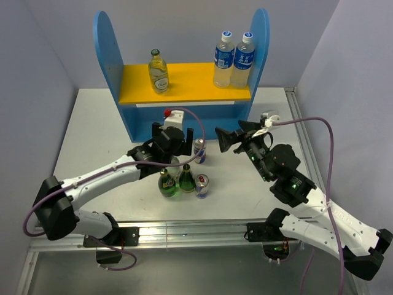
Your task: Place and organize the beverage onto the shelf
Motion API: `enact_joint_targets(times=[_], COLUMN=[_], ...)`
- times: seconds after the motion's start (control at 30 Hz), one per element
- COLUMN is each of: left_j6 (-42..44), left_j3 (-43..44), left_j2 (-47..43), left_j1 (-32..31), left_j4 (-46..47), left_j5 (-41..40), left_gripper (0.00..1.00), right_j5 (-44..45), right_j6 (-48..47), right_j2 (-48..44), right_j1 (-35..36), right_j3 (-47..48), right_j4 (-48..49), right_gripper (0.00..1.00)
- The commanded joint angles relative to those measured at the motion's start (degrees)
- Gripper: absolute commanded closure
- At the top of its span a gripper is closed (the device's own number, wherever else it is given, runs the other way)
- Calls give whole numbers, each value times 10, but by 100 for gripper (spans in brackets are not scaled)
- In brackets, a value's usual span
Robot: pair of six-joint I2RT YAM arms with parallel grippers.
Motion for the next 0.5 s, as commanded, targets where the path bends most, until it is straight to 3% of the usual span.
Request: enact_joint_targets(times=[0.0,0.23,0.47], left_j6=[11,45,49], left_j3=[15,95,131], left_j2=[33,126,161], left_j1=[-2,-1,-2], left_j4=[63,65,63], left_j5=[51,100,155], left_gripper=[1,1,1], right_j5=[21,41,49], right_j6=[11,12,13], right_j2=[-12,-20,-17], right_j1=[4,4,3], right_j3=[-23,-26,-37], right_j4=[-13,-28,-25], right_gripper=[0,0,0])
